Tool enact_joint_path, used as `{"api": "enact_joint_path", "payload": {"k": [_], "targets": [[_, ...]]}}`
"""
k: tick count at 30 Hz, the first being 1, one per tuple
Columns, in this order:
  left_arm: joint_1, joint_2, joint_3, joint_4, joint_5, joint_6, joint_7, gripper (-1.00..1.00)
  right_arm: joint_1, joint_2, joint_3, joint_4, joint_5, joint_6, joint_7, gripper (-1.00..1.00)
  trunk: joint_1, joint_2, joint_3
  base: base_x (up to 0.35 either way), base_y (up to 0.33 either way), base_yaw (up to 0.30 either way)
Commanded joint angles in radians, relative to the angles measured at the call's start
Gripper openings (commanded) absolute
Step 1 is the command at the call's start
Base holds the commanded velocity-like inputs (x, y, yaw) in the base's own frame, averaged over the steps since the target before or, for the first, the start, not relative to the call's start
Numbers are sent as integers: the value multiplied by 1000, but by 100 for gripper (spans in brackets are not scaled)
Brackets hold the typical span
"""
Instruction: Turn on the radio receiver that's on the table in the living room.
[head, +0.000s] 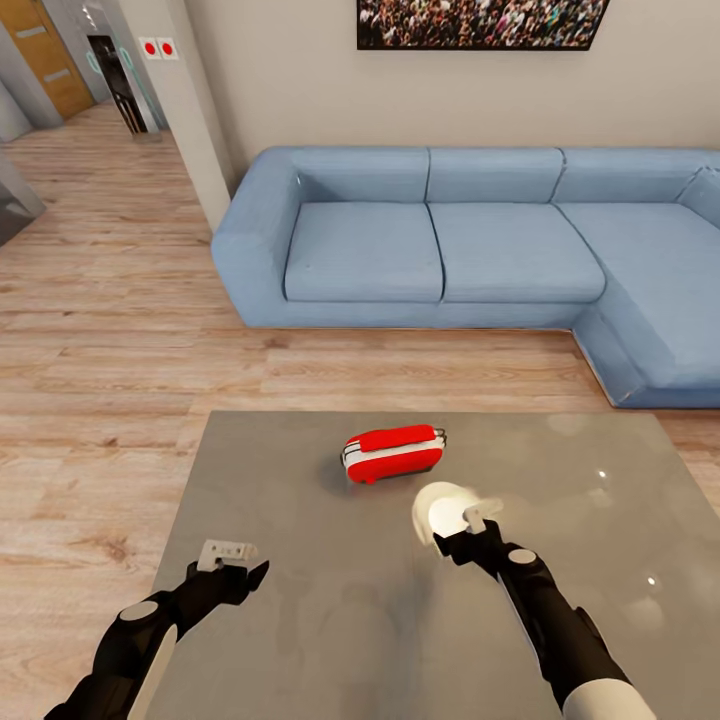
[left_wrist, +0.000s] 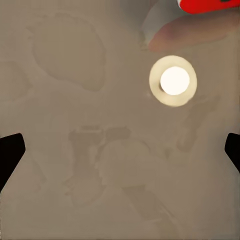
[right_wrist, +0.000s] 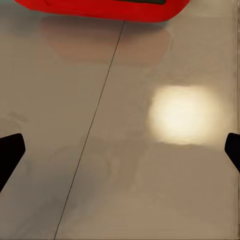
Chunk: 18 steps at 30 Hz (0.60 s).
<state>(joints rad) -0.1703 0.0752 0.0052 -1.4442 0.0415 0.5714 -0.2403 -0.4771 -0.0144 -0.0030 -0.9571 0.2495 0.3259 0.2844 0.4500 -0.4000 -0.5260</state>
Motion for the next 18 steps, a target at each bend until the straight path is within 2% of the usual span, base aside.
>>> {"api": "enact_joint_path", "payload": {"k": [1,6,18], "targets": [[0,0,0,-1,-1,-1,1,100,0,0,0,-4,0,0,-8,100,0,0,0,0,0,0],[0,-7,-1,-1,-3,-1,4,100,0,-1,1,-14,2,-2,-29,100,0,0,0,0,0,0],[0,-9,-2,-1,-2,-1,4,100,0,-1,4,-15,3,0,-26,100,0,0,0,0,0,0]]}}
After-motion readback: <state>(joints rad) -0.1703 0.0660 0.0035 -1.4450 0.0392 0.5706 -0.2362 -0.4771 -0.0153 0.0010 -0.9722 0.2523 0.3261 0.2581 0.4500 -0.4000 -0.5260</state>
